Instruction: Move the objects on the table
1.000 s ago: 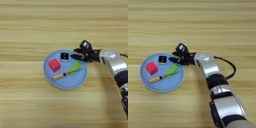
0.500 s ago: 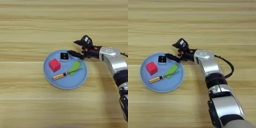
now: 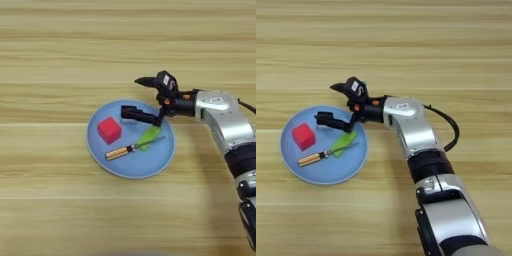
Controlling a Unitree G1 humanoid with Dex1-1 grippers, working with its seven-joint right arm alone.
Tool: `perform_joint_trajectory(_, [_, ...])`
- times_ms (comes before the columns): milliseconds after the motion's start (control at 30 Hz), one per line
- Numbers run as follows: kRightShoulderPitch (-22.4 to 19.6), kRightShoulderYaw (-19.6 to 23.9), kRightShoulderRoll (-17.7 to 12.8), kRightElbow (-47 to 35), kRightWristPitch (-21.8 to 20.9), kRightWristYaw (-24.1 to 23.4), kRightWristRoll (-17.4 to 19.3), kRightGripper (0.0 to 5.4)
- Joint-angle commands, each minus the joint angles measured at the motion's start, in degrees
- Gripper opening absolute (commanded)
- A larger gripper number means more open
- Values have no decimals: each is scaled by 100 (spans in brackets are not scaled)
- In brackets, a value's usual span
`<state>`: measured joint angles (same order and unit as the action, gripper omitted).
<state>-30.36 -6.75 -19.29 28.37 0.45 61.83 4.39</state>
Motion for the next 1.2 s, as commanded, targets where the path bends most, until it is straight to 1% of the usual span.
perform_joint_trajectory(33, [-336, -20, -187, -329, -181, -35, -14, 538])
perform_joint_trajectory(200, [-339, -99, -194, -272, -209, -93, -147, 538])
perform_joint_trajectory(433, [-342, -187, -138, -315, -249, -152, -240, 538])
perform_joint_trajectory(533, [-321, -255, -163, -344, -280, -131, -295, 538])
perform_joint_trajectory(833, [-357, -377, -241, -100, -262, -199, -535, 538])
perform_joint_trajectory(933, [-337, -386, -249, -127, -290, -170, -530, 538])
perform_joint_trajectory(1067, [-237, -409, -257, -331, -394, 10, -418, 538])
perform_joint_trajectory(1200, [-154, -394, -238, -570, -369, 168, -274, 538])
